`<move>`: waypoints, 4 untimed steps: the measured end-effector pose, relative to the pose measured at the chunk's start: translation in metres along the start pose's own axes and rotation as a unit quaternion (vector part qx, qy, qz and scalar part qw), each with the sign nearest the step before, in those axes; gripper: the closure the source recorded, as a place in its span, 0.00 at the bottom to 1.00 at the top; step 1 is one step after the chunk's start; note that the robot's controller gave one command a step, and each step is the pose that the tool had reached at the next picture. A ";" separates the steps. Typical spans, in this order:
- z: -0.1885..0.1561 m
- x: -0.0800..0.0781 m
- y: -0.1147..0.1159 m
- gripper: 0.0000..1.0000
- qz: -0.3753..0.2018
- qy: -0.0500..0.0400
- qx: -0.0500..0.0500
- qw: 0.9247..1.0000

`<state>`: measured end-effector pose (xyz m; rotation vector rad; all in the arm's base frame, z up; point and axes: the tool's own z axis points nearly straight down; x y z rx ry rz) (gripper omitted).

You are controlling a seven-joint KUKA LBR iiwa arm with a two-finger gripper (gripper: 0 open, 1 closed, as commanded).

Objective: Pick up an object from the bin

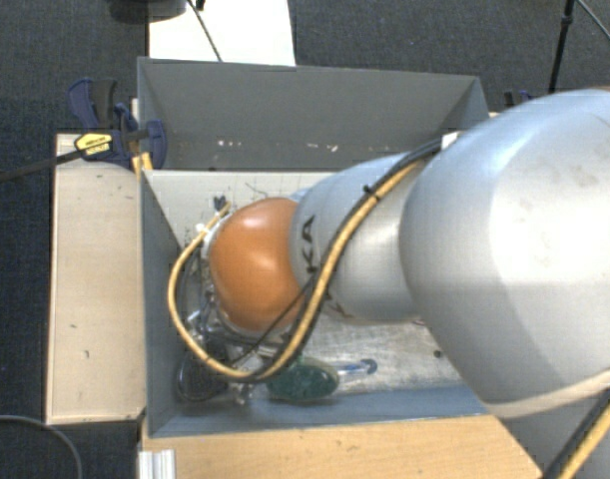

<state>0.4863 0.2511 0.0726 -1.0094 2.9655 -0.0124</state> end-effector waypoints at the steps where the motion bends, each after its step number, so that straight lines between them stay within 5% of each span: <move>1: 0.000 0.001 -0.001 1.00 0.003 0.002 0.000 1.000; 2: -0.118 0.009 -0.037 1.00 -0.132 -0.001 -0.004 0.991; 3: -0.070 0.017 -0.090 1.00 -0.088 0.004 -0.005 0.996; 4: -0.205 -0.008 -0.083 1.00 -0.087 -0.003 -0.003 0.996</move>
Offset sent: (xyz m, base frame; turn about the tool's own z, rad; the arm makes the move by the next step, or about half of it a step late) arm 0.0000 0.0000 0.0000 0.0000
